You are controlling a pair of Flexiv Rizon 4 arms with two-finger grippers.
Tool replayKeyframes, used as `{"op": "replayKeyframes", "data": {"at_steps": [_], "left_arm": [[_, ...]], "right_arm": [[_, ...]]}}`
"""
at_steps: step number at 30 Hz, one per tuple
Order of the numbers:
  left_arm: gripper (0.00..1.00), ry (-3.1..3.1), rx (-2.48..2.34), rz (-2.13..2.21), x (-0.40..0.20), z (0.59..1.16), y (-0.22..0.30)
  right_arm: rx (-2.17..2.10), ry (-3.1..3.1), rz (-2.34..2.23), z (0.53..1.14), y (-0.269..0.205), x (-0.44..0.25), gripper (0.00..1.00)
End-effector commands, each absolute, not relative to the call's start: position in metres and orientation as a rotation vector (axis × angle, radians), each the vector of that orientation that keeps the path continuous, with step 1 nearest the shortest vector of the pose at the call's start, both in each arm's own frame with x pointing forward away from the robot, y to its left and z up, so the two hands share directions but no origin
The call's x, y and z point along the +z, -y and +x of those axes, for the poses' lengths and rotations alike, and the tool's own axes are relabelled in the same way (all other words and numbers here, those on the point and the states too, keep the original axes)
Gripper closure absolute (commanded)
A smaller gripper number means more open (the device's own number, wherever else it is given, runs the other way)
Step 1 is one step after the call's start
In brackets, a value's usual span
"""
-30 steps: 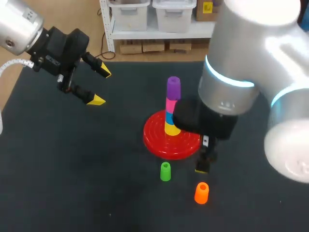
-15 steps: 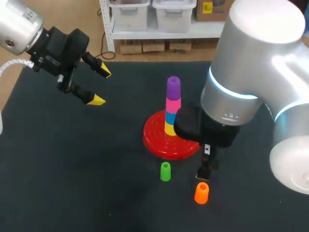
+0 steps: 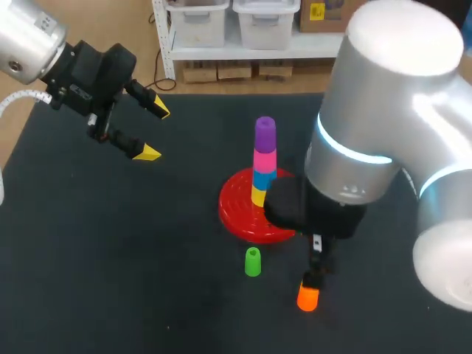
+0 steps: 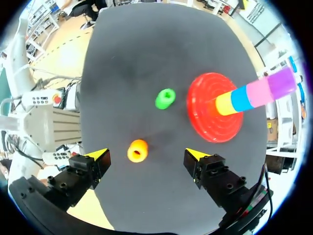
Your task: Pick up and stack the cylinders on the red base in this order: pink,purple,orange,green
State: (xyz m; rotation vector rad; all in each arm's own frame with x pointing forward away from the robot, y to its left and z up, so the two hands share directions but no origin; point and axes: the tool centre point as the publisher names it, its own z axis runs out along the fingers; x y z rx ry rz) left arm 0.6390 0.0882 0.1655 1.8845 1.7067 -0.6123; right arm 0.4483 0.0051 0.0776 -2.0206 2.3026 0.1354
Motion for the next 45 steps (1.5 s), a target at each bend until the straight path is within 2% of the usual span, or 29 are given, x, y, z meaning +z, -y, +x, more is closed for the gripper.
{"op": "replayKeyframes", "data": {"at_steps": [1,23,24,25,26,28,31,35,36,37,38,45], "left_arm": [[0.0,-1.705,-0.614,1.887,0.165,0.64,-0.088],[0.0,-1.705,-0.614,1.887,0.165,0.64,-0.088],[0.0,-1.705,-0.614,1.887,0.165,0.64,-0.088],[0.0,-1.705,-0.614,1.887,0.165,0.64,-0.088],[0.0,-1.705,-0.614,1.887,0.165,0.64,-0.088],[0.0,-1.705,-0.614,1.887,0.165,0.64,-0.088],[0.0,-1.705,-0.614,1.887,0.165,0.64,-0.088],[0.0,-1.705,-0.614,1.887,0.165,0.64,-0.088],[0.0,-1.705,-0.614,1.887,0.165,0.64,-0.088],[0.0,-1.705,-0.614,1.887,0.165,0.64,-0.088],[0.0,-1.705,-0.614,1.887,0.165,0.64,-0.088],[0.0,-1.705,-0.614,1.887,0.165,0.64,-0.088]], "right_arm": [[0.135,-2.31,-2.029,0.433,-0.003,0.067,0.0],[0.169,-2.436,-2.014,0.432,-0.004,0.029,0.0],[0.17,-2.439,-2.011,0.432,-0.003,0.028,0.12],[0.171,-2.442,-2.009,0.432,-0.003,0.028,0.42],[0.172,-2.444,-2.007,0.432,-0.002,0.028,0.51],[0.173,-2.448,-2.003,0.432,-0.002,0.028,0.58],[0.174,-2.456,-1.997,0.432,0.0,0.028,0.62],[0.176,-2.462,-1.997,0.433,0.001,0.028,0.73],[0.177,-2.464,-1.998,0.433,0.001,0.028,0.8],[0.177,-2.467,-1.998,0.433,0.001,0.028,0.98],[0.176,-2.47,-2.0,0.433,0.002,0.028,1.0],[0.091,-2.497,-2.011,0.438,0.002,0.057,1.0]]}}
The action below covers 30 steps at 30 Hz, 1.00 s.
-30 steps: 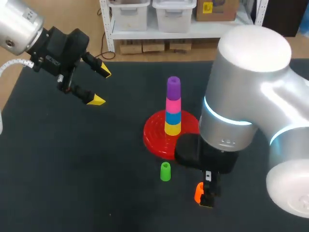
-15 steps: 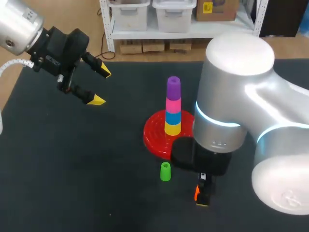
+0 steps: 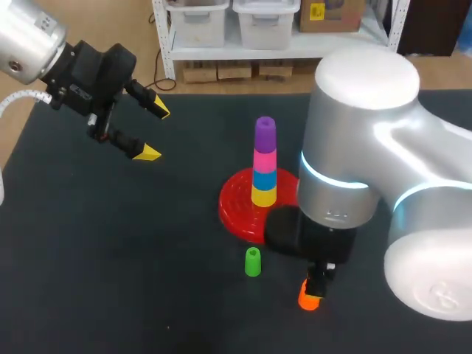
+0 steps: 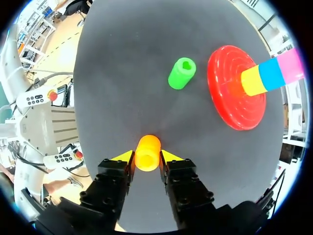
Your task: Pick up and stack the cylinders on the red base in this order: pink,purple,orange,green
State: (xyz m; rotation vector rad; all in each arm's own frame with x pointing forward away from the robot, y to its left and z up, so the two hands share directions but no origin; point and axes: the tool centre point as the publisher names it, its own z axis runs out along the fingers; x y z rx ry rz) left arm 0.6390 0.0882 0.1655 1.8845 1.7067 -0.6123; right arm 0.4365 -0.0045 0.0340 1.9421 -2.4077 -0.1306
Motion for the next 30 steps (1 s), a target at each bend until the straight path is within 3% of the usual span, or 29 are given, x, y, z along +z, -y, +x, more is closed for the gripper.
{"op": "replayKeyframes", "data": {"at_steps": [1,19,30], "left_arm": [[0.0,-1.705,-0.614,1.887,0.165,0.64,-0.088],[0.0,-1.705,-0.614,1.887,0.165,0.64,-0.088],[0.0,-1.705,-0.614,1.887,0.165,0.64,-0.088]], "right_arm": [[-0.089,2.397,1.924,0.441,0.002,0.066,1.0],[-0.018,2.597,1.851,0.53,-0.008,0.243,1.0],[-0.016,2.665,1.845,0.581,-0.034,0.271,1.0]]}}
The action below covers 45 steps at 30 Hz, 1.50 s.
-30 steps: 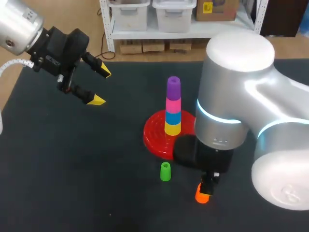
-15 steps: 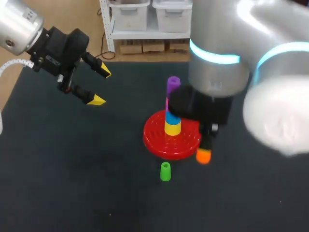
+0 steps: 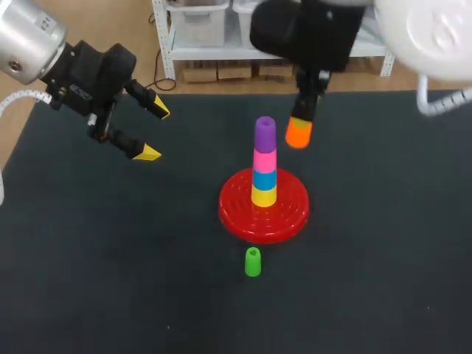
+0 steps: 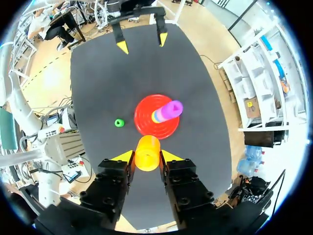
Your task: Pick up and stack the cylinders on the red base in this order: pink,purple,orange,green
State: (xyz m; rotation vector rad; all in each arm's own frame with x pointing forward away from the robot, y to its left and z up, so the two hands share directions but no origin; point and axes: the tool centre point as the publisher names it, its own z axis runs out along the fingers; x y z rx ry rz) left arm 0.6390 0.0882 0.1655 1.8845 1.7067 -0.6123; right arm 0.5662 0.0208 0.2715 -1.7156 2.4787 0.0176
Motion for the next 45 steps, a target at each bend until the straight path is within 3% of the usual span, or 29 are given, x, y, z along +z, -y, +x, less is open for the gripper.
{"op": "replayKeyframes", "data": {"at_steps": [1,19,45], "left_arm": [[0.0,-1.705,-0.614,1.887,0.165,0.64,-0.088],[0.0,-1.705,-0.614,1.887,0.165,0.64,-0.088],[0.0,-1.705,-0.614,1.887,0.165,0.64,-0.088]], "right_arm": [[0.003,-2.496,-1.73,0.584,-0.036,0.27,1.0],[0.01,-2.544,-1.68,0.645,-0.052,0.241,1.0],[0.047,-2.522,-1.701,0.639,-0.062,0.231,1.0]]}}
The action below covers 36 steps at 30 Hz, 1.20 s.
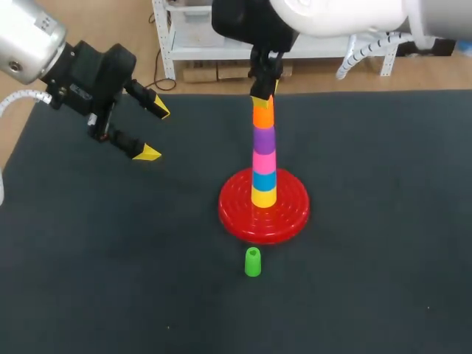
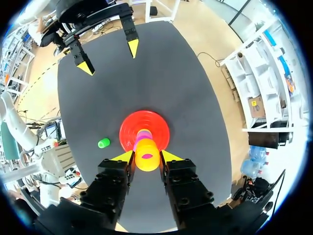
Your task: Pick up and stack the cylinders on the red base in this order: pink,purple,orange,green
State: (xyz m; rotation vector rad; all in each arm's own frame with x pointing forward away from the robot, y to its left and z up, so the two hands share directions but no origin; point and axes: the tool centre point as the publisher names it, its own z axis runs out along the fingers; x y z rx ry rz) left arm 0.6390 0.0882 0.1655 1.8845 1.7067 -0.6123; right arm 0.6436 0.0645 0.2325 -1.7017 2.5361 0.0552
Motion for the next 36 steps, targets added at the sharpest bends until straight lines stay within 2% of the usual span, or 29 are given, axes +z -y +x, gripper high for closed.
{"op": "replayKeyframes", "data": {"at_steps": [1,20,21,22,23,30,36], "left_arm": [[0.0,-1.705,-0.614,1.887,0.165,0.64,-0.088],[0.0,-1.705,-0.614,1.887,0.165,0.64,-0.088],[0.0,-1.705,-0.614,1.887,0.165,0.64,-0.088],[0.0,-1.705,-0.614,1.887,0.165,0.64,-0.088],[0.0,-1.705,-0.614,1.887,0.165,0.64,-0.088],[0.0,-1.705,-0.614,1.887,0.165,0.64,-0.088],[0.0,-1.705,-0.614,1.887,0.165,0.64,-0.088]], "right_arm": [[0.046,-2.523,-1.704,0.638,-0.062,0.231,1.0],[0.017,-2.534,-1.697,0.635,-0.061,0.211,1.0],[0.011,-2.508,-1.707,0.633,-0.063,0.218,0.92],[-0.008,-2.479,-1.714,0.629,-0.065,0.227,0.54],[-0.021,-2.444,-1.715,0.626,-0.067,0.236,0.0],[-0.074,-2.224,-1.811,0.577,-0.091,0.277,0.0],[-0.025,-2.181,-1.948,0.533,-0.109,0.241,0.0]]}}
